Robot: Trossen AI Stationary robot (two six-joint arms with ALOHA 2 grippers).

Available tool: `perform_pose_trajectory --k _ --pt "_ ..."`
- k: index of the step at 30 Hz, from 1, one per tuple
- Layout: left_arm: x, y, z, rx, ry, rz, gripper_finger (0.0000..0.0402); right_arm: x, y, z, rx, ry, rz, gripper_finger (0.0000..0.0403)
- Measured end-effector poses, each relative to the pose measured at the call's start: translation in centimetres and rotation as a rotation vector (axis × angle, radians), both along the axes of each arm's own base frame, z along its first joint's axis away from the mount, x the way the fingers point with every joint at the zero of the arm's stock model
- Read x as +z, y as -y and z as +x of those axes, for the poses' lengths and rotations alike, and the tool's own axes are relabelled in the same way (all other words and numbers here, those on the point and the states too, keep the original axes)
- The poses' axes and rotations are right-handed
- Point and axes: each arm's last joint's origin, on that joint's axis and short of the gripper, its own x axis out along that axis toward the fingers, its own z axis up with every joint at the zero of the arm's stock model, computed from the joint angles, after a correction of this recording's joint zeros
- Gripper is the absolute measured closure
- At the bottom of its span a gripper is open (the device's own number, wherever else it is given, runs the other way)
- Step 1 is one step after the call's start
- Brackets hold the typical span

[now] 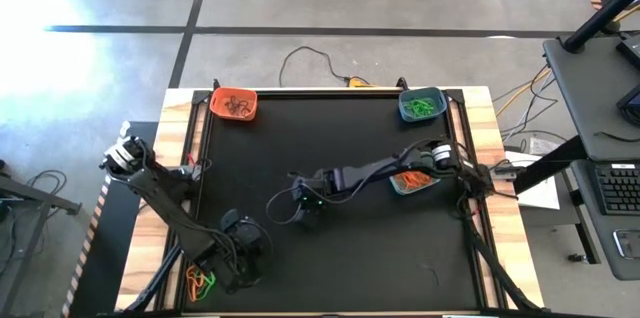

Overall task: Sort rubber bands into baskets
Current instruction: Put the green rubber band into the blue bin

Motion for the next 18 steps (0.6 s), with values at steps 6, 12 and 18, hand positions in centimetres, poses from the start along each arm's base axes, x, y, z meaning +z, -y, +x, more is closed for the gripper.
perform_pose_trajectory --k 6,12,18 --pt "-0.3 -0.1 -0.1 0.000 -0.005 0.014 0.0269 0.9 0.7 -0.6 -0.030 -0.052 -0.058 0.0390" --pt "-0.8 -0.5 -1.1 -0.016 -0.027 0.039 0.0269 4.4 3.7 -2.1 -0.108 -0.082 -0.091 0.0390" --pt "-1.5 -1.4 -3.6 -0.026 -0.017 0.022 0.0269 9.3 8.2 -6.1 -0.241 -0.204 -0.228 0.0390"
